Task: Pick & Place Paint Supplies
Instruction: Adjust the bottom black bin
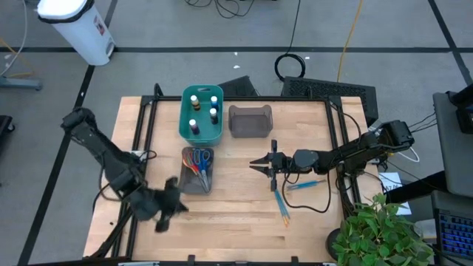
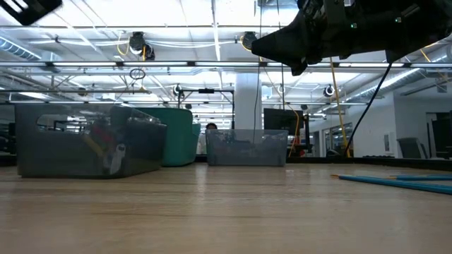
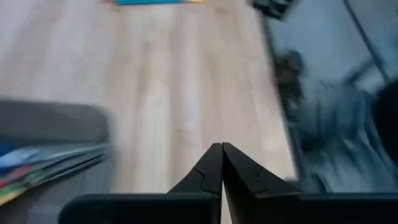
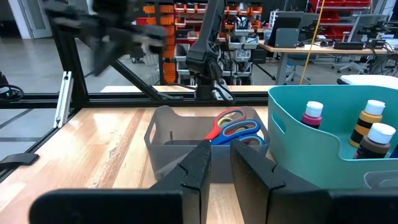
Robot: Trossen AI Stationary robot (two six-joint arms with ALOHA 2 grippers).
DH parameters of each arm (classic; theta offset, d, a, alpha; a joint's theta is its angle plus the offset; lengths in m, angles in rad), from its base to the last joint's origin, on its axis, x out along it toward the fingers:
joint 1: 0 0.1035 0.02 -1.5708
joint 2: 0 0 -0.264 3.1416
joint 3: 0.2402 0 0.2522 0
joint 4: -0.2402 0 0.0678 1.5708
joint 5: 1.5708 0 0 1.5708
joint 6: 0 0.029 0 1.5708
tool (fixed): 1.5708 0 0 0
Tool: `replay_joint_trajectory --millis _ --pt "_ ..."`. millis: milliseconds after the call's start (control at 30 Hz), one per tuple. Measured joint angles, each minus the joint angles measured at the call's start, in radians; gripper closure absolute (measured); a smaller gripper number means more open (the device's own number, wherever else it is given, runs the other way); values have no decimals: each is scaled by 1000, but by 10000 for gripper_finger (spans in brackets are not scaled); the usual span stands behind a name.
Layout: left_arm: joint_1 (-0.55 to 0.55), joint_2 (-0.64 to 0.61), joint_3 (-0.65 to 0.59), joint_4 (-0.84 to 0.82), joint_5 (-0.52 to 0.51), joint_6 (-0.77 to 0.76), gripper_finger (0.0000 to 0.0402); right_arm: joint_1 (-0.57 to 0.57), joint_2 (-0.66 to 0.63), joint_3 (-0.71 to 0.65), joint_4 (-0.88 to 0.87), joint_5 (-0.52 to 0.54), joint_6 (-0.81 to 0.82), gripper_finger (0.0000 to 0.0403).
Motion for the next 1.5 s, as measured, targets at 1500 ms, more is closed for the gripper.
replay_joint_trajectory --millis 1500 --pt "214 313 -1 -49 -73 176 395 0 0 0 0 0 -3 348"
